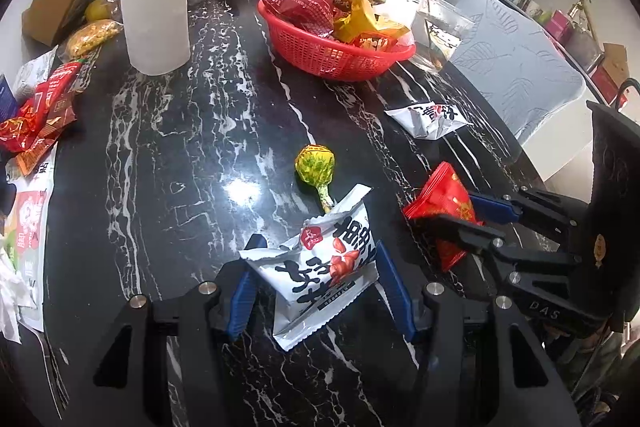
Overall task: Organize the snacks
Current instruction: 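Lift and carry the red packet and white packet toward the red basket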
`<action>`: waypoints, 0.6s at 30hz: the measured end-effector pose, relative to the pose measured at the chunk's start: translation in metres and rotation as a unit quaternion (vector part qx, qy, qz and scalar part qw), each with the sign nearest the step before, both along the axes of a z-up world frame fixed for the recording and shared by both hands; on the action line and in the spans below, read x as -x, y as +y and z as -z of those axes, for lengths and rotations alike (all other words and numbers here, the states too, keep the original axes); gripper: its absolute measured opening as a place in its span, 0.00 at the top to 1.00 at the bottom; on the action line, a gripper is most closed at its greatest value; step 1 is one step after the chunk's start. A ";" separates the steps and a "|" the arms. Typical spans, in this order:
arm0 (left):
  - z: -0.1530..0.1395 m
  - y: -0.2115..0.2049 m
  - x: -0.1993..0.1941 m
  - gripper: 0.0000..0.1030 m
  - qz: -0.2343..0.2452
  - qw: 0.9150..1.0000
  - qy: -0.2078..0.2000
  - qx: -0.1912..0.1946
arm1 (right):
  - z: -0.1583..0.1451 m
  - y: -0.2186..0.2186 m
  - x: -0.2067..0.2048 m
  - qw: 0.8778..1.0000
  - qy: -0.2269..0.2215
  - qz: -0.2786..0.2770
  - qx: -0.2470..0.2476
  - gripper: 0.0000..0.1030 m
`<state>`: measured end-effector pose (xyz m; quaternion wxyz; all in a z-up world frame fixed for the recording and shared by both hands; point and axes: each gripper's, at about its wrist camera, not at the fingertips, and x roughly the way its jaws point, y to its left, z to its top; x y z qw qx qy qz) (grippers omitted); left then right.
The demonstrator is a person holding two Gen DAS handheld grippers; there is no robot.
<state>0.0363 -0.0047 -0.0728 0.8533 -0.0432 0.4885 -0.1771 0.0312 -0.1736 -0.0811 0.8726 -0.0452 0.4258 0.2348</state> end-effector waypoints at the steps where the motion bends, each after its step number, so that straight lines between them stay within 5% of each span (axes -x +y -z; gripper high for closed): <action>1: -0.001 0.000 0.000 0.46 -0.001 1.000 -0.001 0.001 | -0.001 -0.002 0.000 1.000 0.000 0.007 -0.006 0.71; 18: -0.042 -0.025 0.009 0.46 0.029 0.998 -0.064 0.004 | -0.022 -0.026 0.025 0.998 -0.013 0.036 -0.051 0.71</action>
